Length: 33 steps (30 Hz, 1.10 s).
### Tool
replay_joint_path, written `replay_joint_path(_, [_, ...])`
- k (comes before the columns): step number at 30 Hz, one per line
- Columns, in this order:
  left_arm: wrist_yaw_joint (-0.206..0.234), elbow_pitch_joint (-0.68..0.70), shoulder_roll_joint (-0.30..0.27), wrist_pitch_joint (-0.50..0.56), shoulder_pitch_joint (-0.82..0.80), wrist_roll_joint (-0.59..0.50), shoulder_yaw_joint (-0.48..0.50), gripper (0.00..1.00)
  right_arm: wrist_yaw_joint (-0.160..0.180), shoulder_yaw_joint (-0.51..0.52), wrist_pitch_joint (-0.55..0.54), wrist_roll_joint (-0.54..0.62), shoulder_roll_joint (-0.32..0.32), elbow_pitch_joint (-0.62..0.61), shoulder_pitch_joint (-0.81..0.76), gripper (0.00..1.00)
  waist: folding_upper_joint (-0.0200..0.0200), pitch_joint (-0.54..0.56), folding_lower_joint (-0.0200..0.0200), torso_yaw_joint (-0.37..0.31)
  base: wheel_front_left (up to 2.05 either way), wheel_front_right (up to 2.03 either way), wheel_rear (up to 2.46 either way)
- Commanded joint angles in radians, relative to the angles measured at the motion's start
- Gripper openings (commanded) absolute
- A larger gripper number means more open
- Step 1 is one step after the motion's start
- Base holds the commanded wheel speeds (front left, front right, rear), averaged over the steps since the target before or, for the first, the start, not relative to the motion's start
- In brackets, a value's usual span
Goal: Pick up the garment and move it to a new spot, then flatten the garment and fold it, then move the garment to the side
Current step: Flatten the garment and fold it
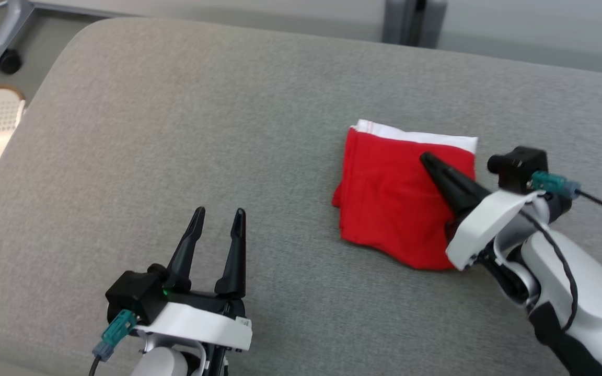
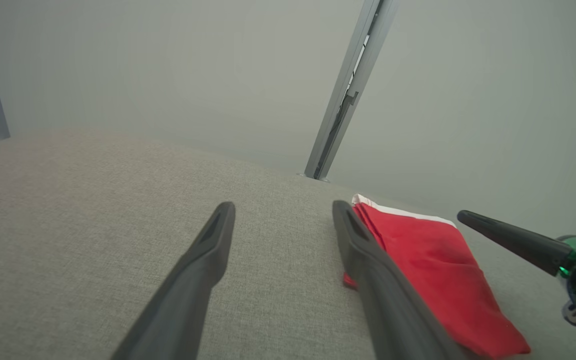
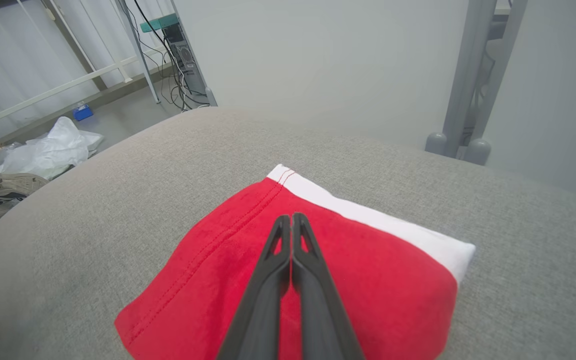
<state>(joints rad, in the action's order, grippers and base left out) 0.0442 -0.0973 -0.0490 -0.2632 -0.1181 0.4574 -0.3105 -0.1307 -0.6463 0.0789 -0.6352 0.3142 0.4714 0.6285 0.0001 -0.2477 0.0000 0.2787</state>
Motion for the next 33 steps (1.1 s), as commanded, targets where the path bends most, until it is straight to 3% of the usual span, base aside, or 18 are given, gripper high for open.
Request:
replay_joint_path(1, [-0.001, 0.006, -0.004, -0.001, -0.026, 0.001, -0.004, 1.00, 0.000, 0.009, 0.014, 0.012, -0.002, 0.023, 0.022, 0.00, -0.0001, -0.024, 0.0000, 0.029, 0.00, 0.00, 0.00])
replay_joint_path(9, [0.015, 0.023, -0.004, -0.001, -0.038, 0.009, -0.035, 1.00, 0.000, 0.020, 0.069, 0.062, 0.000, 0.213, 0.104, 0.00, -0.0001, -0.075, 0.0000, 0.102, 0.00, 0.00, 0.00])
replay_joint_path(18, [0.027, 0.032, -0.004, -0.001, -0.033, 0.015, -0.051, 1.00, 0.000, -0.014, 0.094, 0.009, 0.005, 0.327, 0.135, 0.00, -0.0001, -0.087, 0.0000, 0.127, 0.00, 0.00, 0.00])
replay_joint_path(25, [0.028, 0.027, -0.004, -0.001, -0.038, 0.007, -0.040, 1.00, 0.000, -0.053, 0.134, -0.026, -0.008, 0.331, 0.157, 0.00, -0.0001, -0.061, 0.0000, 0.090, 0.00, 0.00, 0.00])
replay_joint_path(33, [0.010, 0.021, -0.004, -0.001, -0.018, -0.014, 0.001, 1.00, 0.000, -0.050, 0.180, -0.045, -0.012, 0.264, 0.142, 0.00, -0.0001, 0.025, 0.0000, -0.008, 0.00, 0.00, 0.00])
